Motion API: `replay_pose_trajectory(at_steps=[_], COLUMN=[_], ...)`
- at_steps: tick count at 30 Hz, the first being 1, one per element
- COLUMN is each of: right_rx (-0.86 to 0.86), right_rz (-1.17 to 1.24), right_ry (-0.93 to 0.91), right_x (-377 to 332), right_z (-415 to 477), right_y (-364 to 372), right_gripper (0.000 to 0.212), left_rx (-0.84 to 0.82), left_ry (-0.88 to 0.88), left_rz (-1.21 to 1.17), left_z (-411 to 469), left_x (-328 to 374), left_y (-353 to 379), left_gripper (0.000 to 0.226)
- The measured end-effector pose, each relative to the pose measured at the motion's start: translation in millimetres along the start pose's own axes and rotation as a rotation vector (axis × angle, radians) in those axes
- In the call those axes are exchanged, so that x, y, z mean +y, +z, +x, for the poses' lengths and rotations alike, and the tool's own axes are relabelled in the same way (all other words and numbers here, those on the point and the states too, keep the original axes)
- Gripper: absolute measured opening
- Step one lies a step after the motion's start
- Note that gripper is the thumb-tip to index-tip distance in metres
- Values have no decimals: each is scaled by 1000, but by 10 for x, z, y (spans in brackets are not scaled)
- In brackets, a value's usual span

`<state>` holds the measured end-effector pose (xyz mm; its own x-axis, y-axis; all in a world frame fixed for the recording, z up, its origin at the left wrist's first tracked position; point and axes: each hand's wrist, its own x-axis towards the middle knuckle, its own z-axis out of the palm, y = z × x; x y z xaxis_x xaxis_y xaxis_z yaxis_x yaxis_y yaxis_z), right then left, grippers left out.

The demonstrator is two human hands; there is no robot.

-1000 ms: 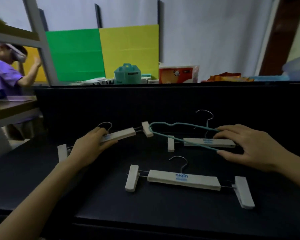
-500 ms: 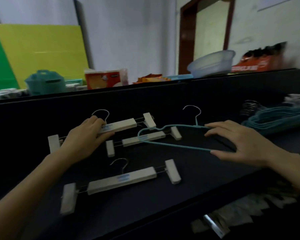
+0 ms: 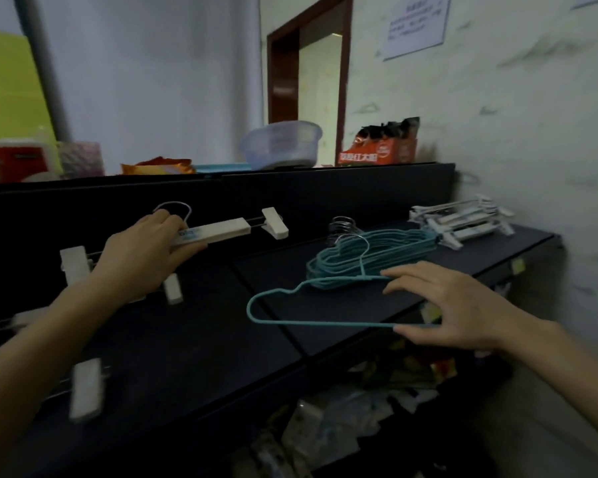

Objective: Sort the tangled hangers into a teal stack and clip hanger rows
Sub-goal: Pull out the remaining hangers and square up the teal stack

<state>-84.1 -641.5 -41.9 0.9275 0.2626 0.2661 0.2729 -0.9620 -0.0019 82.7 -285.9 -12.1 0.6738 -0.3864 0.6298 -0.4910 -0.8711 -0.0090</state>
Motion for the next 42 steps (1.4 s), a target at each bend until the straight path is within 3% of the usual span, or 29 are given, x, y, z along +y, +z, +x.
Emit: replay_pose_trajectory(at_steps=[16,29,37,42], right_rx=[-12,-23,-161,-105], right_rz=[53,179,133,114], right_ry=[-78,-288,-349,-319], right_x=[1552,2341,2658,3223], right_z=[347,1337,1426,1281], right_y=[-42,152,343,185], right_gripper=[61,53,65,48], left_rx=[60,67,8,-50], left_ry=[-43,-48,-71,-44], left_rz=[-26,-27,-72,-80], left_z=[853,1755,2056,2339], left_x=[1460,1855,2178,2594], left_y=[360,800,1097,1327], left_gripper=[42,37,27,30])
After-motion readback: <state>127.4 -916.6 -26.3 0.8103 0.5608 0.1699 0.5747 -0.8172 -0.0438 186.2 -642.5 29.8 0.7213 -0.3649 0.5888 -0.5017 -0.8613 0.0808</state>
